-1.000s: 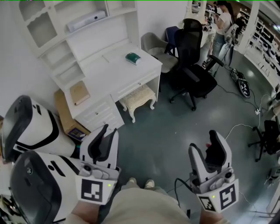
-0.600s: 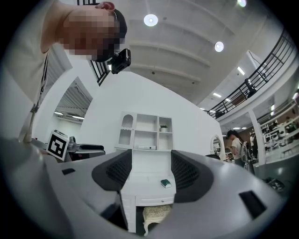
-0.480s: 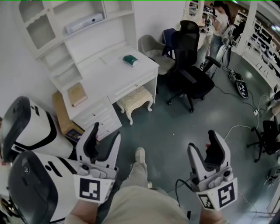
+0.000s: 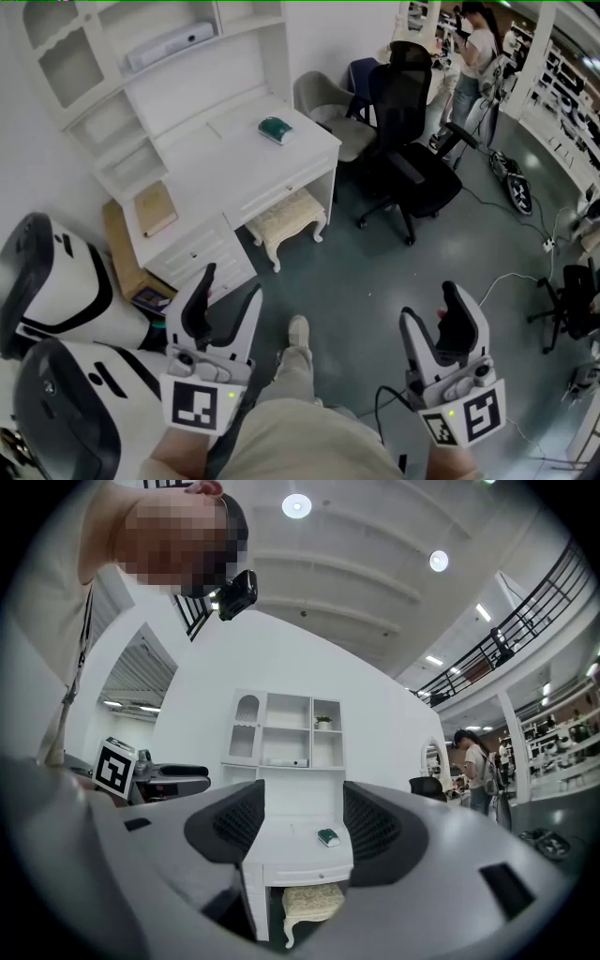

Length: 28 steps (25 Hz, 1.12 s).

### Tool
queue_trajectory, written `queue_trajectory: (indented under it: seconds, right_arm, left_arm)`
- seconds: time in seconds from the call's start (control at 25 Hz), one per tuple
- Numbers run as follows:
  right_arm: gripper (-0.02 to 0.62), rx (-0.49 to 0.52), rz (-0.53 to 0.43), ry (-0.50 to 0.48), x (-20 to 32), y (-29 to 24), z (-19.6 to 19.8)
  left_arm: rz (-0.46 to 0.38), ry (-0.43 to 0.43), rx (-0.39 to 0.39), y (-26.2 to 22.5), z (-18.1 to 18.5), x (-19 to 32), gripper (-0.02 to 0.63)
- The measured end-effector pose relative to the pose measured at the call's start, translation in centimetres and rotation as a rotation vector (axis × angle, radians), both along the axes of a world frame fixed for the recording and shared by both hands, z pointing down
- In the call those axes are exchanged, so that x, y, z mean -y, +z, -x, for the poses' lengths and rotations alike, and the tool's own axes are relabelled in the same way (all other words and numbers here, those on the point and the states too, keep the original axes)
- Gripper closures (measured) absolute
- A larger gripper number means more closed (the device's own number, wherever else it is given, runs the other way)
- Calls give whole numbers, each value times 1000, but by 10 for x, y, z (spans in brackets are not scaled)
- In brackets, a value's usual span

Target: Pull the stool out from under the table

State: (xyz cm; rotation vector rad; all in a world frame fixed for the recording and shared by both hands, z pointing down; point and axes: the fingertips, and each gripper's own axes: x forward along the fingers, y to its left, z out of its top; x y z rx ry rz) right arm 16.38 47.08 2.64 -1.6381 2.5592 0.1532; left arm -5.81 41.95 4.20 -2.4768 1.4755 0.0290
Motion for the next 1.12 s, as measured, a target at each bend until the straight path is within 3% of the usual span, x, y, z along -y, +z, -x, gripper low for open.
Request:
queue_trajectory:
  seconds: [0.72,1.12]
  right_arm:
    - [321,-24,211,-36,308,45,50]
    - [318,-76,260,-70,428,64,71]
  left_arm:
    - [198,-23,7,61,47,297,370]
    - [267,-59,-20,83,75,398,370]
